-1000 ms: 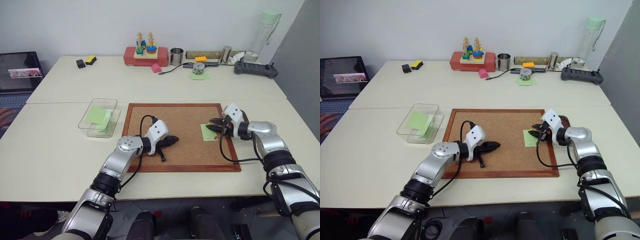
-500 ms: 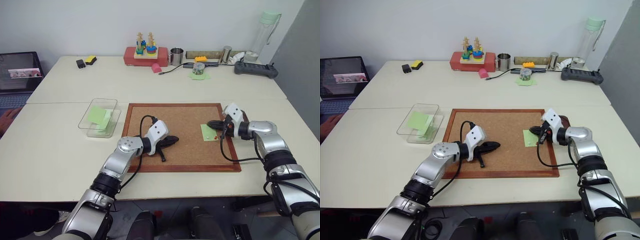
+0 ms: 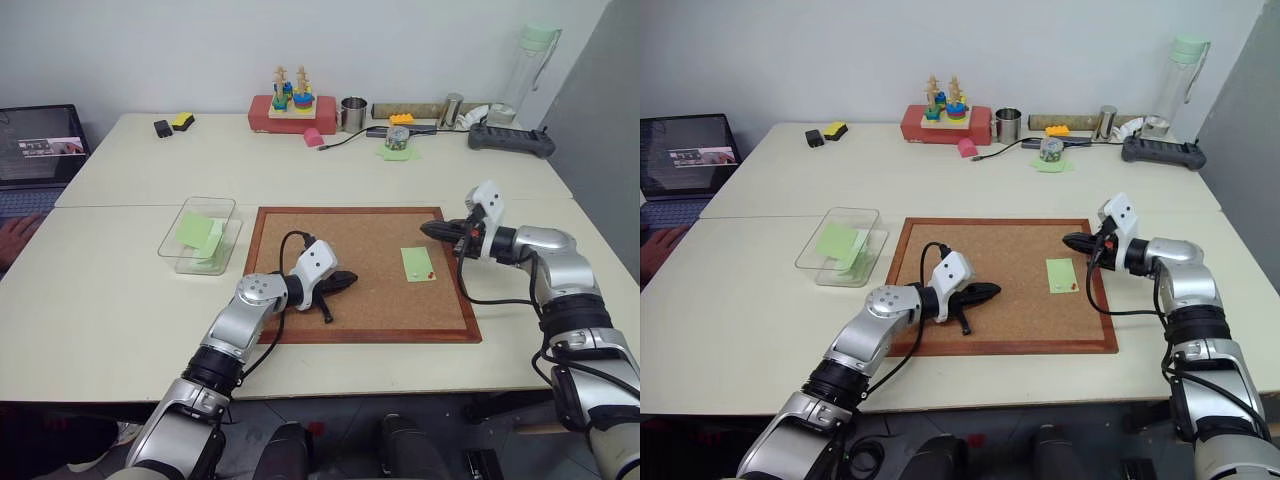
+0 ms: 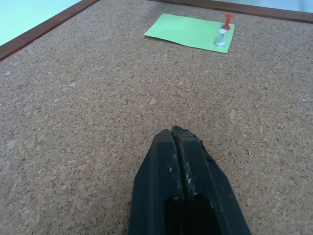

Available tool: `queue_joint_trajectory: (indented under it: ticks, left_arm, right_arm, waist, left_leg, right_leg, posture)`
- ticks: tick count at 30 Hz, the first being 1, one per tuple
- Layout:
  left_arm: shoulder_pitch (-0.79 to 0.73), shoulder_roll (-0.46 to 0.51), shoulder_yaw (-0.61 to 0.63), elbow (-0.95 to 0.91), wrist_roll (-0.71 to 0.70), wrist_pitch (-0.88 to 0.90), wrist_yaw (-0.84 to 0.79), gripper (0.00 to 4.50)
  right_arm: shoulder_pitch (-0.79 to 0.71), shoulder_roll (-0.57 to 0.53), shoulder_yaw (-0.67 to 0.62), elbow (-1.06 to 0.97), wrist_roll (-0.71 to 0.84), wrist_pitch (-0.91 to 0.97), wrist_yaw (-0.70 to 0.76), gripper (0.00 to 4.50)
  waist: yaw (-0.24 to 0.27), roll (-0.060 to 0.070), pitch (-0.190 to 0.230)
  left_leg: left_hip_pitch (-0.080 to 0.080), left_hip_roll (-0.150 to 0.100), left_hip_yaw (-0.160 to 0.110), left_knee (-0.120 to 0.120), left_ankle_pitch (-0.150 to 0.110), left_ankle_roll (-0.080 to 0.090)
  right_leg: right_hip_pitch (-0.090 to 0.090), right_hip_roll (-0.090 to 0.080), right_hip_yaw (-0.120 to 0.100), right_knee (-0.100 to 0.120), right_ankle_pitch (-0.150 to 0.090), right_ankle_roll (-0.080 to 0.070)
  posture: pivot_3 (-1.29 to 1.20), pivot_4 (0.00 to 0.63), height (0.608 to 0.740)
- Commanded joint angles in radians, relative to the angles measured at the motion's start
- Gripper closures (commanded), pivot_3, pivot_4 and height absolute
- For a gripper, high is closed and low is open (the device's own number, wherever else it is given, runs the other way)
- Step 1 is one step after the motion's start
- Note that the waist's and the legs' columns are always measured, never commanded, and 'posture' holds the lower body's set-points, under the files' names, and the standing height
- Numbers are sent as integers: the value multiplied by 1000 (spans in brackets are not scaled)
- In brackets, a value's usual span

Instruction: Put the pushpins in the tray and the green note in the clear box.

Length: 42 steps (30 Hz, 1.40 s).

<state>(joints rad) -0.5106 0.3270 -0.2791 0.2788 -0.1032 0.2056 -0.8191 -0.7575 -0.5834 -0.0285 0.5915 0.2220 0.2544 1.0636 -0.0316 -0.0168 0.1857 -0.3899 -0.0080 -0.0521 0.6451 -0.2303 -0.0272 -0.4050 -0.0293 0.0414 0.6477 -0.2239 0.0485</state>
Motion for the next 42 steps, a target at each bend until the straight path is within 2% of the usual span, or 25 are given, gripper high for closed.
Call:
queue_joint_trajectory:
  ticks: [1,4,12,16,19,22,26,28,31,34,37,42]
  left_arm:
    - [27,5,-19,30,38,29,8,4500]
    - [26,5,-17,33,38,27,10,4500]
    - [18,3,-17,39,41,24,11,4500]
    - [17,3,-17,40,42,24,11,4500]
    - [21,5,-16,39,42,24,12,4500]
    - [24,6,-15,38,42,25,13,4500]
    - [25,7,-15,38,43,25,14,4500]
    - [28,8,-15,34,42,25,15,4500]
    - [30,10,-14,31,43,24,13,4500]
    - [24,15,-10,36,43,22,10,4500]
    - [20,21,-11,38,48,19,5,4500]
    - [17,25,-7,38,54,19,3,4500]
  right_arm:
    - [-6,-50,-46,12,-45,-21,-128,4489]
    - [-7,-70,-53,54,-88,-15,-236,4489]
    - [1,-66,-42,137,-134,9,-336,4489]
    - [-5,-65,-39,158,-134,13,-341,3624]
    - [-6,-63,-44,154,-123,14,-334,3222]
    - [-8,-61,-62,140,-103,8,-332,2632]
    - [-2,-85,-86,82,-57,30,-269,1910]
    - [11,-100,-90,41,-39,44,-228,1910]
    - [111,-157,-40,-155,-4,70,-52,1910]
    - [206,-192,3,-320,22,96,48,1910]
    - [259,-201,50,-392,1,91,73,1910]
    - [282,-162,111,-378,-52,16,50,1910]
  waist:
    - [0,0,0]
    - [0,0,0]
    - [0,0,0]
    - [-1,0,-1]
    - [-1,0,-1]
    - [-1,0,-1]
    - [-1,0,-1]
    - [-1,0,-1]
    - [2,0,-1]
    - [0,0,-1]
    - [-1,0,-1]
    - [-2,0,-1]
  left_leg:
    - [0,0,0,0,0,0]
    - [0,0,0,0,0,0]
    - [0,0,1,0,0,0]
    - [0,0,2,0,0,0]
    - [0,0,2,0,0,0]
    - [0,0,2,0,0,0]
    - [0,0,2,0,0,0]
    - [0,0,2,0,0,0]
    - [0,0,1,0,0,0]
    - [0,1,1,-1,0,0]
    - [0,1,1,0,0,0]
    - [2,1,2,1,0,0]
  right_leg:
    - [0,0,0,0,0,0]
    - [0,0,0,0,0,0]
    - [0,0,1,0,0,1]
    - [0,0,1,0,0,1]
    - [0,0,2,0,0,1]
    - [0,0,1,0,0,1]
    - [0,0,2,0,0,1]
    - [0,0,2,0,0,2]
    - [0,0,1,-1,0,2]
    - [0,1,1,-2,-1,2]
    - [1,1,1,-2,0,2]
    - [1,2,2,-1,1,1]
  posture:
    - [0,150,740]
    - [0,150,740]
    - [0,150,740]
    - [0,150,740]
    - [0,150,740]
    - [0,150,740]
    - [0,150,740]
    - [0,150,740]
    - [0,150,740]
    - [0,150,740]
    - [0,150,740]
    - [0,150,740]
